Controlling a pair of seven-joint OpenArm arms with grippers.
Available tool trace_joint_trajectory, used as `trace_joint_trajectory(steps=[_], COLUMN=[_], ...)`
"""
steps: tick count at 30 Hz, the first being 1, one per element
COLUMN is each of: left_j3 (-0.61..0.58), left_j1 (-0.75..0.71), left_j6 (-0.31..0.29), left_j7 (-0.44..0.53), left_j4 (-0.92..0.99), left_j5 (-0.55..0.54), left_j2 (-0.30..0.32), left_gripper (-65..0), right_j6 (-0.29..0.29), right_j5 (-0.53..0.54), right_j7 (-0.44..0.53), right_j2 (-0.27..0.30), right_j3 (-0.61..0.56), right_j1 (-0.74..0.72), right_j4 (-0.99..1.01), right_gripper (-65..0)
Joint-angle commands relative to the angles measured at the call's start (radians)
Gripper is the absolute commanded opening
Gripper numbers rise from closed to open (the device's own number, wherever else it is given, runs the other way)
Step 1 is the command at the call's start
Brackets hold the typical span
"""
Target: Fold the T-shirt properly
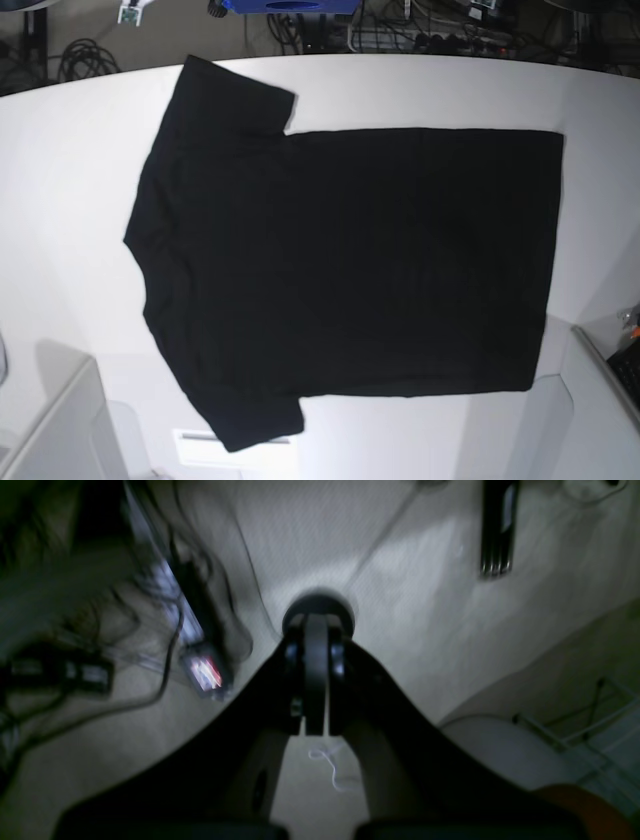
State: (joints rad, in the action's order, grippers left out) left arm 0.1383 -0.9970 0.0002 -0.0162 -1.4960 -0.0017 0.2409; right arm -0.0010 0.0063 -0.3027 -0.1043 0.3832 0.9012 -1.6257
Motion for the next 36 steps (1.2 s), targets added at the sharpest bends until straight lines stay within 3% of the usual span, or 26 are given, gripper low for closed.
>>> trace_joint_trajectory(steps=[1, 6, 10, 13, 15, 19, 21, 24, 27, 29, 31, 33, 36], left_j3=[0.030, 0.148, 0.195, 0.232, 0.283, 0.416, 0.490, 0.576, 0.630, 0.660, 0.705, 0.746, 0.832], left_j1=[-0.036, -0.090, -0.133, -0.161, -0.168, -0.168, -0.164, -0.135, -0.087, -0.038, 0.020, 0.082, 0.171], left_j6=[0.005, 0.005, 0.005, 0.004, -0.004, -0.147, -0.243, -0.339, -0.388, -0.408, -0.426, -0.474, -0.610], left_j7=[0.017, 0.008, 0.008, 0.014, 0.014, 0.006, 0.006, 0.005, -0.008, -0.072, -0.167, -0.276, -0.431], left_j4=[-0.045, -0.177, -0.262, -0.320, -0.346, -0.380, -0.378, -0.377, -0.349, -0.326, -0.306, -0.282, -0.249], left_j5=[0.001, 0.001, -0.010, -0.128, -0.263, -0.450, -0.515, -0.565, -0.573, -0.573, -0.573, -0.573, -0.574], left_j2=[0.004, -0.024, -0.025, -0.022, -0.019, -0.024, -0.025, -0.027, -0.027, -0.025, -0.028, -0.030, -0.030], left_gripper=[-65.0, -65.0, -65.0, -65.0, -65.0, -65.0, -65.0, -65.0, -65.0, -49.4, -37.4, -33.2, -32.9], right_j6=[-0.004, -0.004, -0.004, -0.003, -0.003, 0.032, 0.115, 0.223, 0.266, 0.266, 0.266, 0.266, 0.264], right_j5=[-0.004, -0.004, 0.016, 0.153, 0.263, 0.462, 0.582, 0.745, 0.881, 0.940, 0.953, 0.950, 0.949], right_j7=[-0.006, -0.115, -0.143, -0.128, -0.129, -0.129, -0.129, -0.129, -0.155, -0.214, -0.252, -0.266, -0.281], right_j2=[0.004, 0.001, -0.002, 0.004, 0.010, 0.048, 0.073, 0.105, 0.153, 0.177, 0.186, 0.188, 0.191], right_j3=[0.018, 0.052, 0.047, 0.052, 0.052, 0.050, 0.050, 0.050, 0.050, 0.050, 0.052, 0.052, 0.052], right_j1=[0.020, 0.016, 0.014, -0.023, -0.040, -0.063, -0.072, -0.077, -0.107, -0.146, -0.184, -0.222, -0.264], right_j4=[-0.051, -0.256, -0.397, -0.402, -0.400, -0.400, -0.399, -0.399, -0.382, -0.351, -0.316, -0.273, -0.193], right_gripper=[-65.0, -65.0, -65.0, -65.0, -65.0, -65.0, -55.5, -42.5, -30.9, -26.7, -26.9, -26.9, -26.9])
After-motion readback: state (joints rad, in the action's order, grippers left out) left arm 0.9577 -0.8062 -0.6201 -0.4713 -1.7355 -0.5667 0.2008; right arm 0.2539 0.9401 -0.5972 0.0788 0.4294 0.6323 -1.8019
